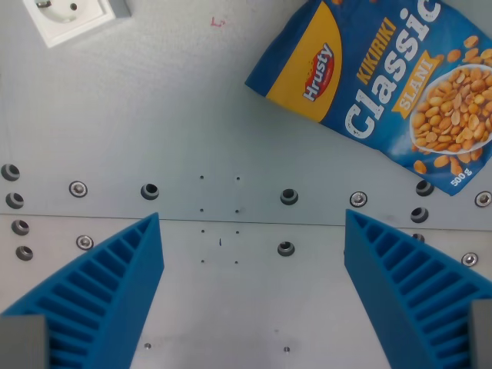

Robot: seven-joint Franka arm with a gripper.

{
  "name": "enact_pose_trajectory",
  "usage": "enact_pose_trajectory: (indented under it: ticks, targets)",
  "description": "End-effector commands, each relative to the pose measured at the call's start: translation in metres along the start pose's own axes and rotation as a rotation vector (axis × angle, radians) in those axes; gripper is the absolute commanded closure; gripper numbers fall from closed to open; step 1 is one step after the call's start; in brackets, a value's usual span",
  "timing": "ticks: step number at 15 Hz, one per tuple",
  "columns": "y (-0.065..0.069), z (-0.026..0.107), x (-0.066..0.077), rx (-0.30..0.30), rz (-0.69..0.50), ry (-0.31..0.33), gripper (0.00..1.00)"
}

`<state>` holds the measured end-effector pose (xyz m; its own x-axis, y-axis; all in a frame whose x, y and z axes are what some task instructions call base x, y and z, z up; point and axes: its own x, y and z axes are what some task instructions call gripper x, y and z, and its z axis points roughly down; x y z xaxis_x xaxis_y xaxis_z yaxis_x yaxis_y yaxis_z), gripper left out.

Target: Move in base positive x

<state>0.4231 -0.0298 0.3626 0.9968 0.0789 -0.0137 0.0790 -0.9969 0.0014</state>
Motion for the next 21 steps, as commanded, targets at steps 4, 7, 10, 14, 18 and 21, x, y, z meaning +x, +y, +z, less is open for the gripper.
enact_pose_trajectory:
  ticks: [4, 7, 10, 14, 18, 21]
  targets:
    - [0.003, -0.003, 0.020, -0.001, 0.000, 0.006, 0.00]
    - [0.006, -0.003, 0.035, -0.001, 0.000, 0.006, 0.00]
    - [0.008, -0.003, 0.050, -0.001, 0.000, 0.006, 0.00]
    - [0.011, -0.002, 0.070, -0.001, 0.000, 0.006, 0.00]
    - [0.014, -0.001, 0.090, -0.001, 0.000, 0.006, 0.00]
    - [0.016, -0.001, 0.105, -0.001, 0.000, 0.006, 0.00]
